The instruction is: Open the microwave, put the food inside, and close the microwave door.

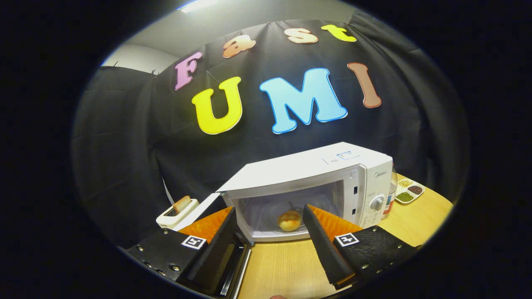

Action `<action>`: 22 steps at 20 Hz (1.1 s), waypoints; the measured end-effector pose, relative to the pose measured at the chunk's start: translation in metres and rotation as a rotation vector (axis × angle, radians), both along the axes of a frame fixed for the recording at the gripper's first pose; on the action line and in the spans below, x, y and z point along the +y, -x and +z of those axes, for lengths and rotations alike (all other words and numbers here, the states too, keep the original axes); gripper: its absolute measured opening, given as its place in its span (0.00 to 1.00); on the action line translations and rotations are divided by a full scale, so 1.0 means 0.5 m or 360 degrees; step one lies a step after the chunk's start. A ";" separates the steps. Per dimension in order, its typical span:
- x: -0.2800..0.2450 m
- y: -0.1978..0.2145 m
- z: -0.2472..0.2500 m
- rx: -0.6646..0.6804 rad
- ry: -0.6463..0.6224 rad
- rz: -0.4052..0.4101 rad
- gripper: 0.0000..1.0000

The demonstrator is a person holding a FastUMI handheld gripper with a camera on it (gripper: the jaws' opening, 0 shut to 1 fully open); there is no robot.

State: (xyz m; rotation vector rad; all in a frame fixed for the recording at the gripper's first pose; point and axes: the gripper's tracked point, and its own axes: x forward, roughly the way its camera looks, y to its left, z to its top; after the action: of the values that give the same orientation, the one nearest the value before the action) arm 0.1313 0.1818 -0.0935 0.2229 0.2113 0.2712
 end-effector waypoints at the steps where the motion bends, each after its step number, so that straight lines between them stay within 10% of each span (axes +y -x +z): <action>1: 0.006 0.023 0.014 -0.0013 -0.0001 0.0014 0.97; 22: 0.346 0.438 0.038 -0.0067 0.0039 0.0717 0.97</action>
State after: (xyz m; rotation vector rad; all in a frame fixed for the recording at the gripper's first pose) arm -0.0878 0.3549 -0.0743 0.1430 0.2218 0.7192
